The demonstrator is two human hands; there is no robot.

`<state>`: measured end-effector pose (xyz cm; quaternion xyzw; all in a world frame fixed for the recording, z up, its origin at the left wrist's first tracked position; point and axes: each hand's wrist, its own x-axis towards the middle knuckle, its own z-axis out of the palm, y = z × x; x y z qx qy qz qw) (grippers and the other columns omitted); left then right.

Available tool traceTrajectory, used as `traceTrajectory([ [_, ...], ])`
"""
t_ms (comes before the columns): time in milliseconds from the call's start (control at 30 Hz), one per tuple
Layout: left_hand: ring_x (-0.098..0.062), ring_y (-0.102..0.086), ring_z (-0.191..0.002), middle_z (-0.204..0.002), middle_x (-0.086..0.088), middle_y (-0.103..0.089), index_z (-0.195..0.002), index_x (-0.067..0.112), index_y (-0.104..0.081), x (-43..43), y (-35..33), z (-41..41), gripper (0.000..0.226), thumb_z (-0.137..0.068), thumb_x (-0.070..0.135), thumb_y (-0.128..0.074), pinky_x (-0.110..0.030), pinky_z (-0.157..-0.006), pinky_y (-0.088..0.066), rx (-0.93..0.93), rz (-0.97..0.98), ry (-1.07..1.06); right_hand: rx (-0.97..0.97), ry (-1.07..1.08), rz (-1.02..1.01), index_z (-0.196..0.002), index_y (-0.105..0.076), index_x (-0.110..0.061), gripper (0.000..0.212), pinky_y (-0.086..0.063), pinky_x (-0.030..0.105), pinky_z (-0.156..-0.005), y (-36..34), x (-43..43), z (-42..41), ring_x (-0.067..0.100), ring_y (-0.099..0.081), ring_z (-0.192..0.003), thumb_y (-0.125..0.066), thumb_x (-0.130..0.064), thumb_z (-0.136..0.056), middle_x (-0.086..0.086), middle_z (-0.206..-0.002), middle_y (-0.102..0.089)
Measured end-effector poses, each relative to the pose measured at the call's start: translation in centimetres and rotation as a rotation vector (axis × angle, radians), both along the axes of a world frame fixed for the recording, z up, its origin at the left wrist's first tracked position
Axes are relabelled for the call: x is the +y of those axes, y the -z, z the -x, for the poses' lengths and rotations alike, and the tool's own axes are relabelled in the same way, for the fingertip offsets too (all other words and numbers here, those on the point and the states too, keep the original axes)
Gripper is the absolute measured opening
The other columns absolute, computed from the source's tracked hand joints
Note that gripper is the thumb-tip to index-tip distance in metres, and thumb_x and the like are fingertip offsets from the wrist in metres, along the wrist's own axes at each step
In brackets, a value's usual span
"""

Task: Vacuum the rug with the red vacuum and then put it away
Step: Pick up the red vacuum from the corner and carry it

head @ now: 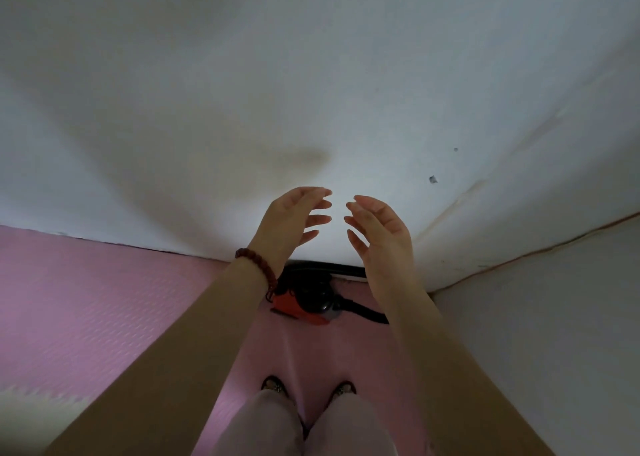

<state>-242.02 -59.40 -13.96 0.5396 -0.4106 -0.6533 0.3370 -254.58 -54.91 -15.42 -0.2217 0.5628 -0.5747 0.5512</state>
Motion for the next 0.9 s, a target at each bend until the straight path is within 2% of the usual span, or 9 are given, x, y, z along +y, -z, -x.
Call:
traceTrajectory([
  [267,-0.011,-0.063,-0.099,-0.101,0.004,-0.069,-0.1,0.021,-0.067,-1.4,10.9,2.0,0.02,-0.094,0.03,-0.05,-0.029,-0.088,-0.047,-0.08,0.049,0.023,0.003,0.008,0.005,-0.095,-0.066,-0.019,0.009,-0.049,0.032,-0.096,10.3,-2.0,1.1,0.015,-0.063,-0.103,-0.065,-0.015,-0.087,0.002,-0.104,-0.07],
  [500,-0.005,-0.063,-0.094,-0.098,0.009,-0.068,-0.103,0.023,-0.065,-4.2,27.5,3.2,0.017,-0.093,0.03,-0.053,-0.026,-0.086,-0.048,-0.095,0.092,0.042,0.001,0.023,-0.013,-0.094,-0.066,-0.018,0.008,-0.049,0.03,-0.093,27.2,-4.4,2.1,0.011,-0.061,-0.096,-0.065,-0.014,-0.087,0.0,-0.099,-0.067],
  [633,-0.009,-0.063,-0.098,-0.1,0.008,-0.067,-0.094,0.029,-0.065,-5.7,37.8,3.4,0.008,-0.087,0.025,-0.064,-0.026,-0.09,-0.048,-0.129,0.144,0.022,-0.01,0.046,-0.017,-0.092,-0.066,-0.02,0.008,-0.05,0.028,-0.092,37.3,-5.7,2.6,0.011,-0.061,-0.095,-0.065,-0.014,-0.087,0.001,-0.1,-0.066],
  [733,-0.013,-0.063,-0.103,-0.1,0.005,-0.068,-0.09,0.032,-0.064,-6.5,44.8,3.7,0.011,-0.083,0.025,-0.068,-0.031,-0.094,-0.048,-0.13,0.163,0.011,-0.021,0.057,-0.004,-0.092,-0.065,-0.019,0.007,-0.05,0.027,-0.092,43.9,-6.5,3.0,0.011,-0.061,-0.095,-0.064,-0.013,-0.088,0.002,-0.102,-0.065],
  [900,-0.009,-0.064,-0.092,-0.095,0.008,-0.065,-0.091,0.028,-0.062,-7.1,51.4,4.5,0.007,-0.087,0.022,-0.064,-0.028,-0.085,-0.049,-0.085,0.163,0.0,-0.018,0.048,0.026,-0.087,-0.064,-0.021,0.009,-0.049,0.023,-0.086,50.7,-7.1,4.0,0.011,-0.059,-0.092,-0.062,-0.012,-0.089,0.002,-0.101,-0.063],
])
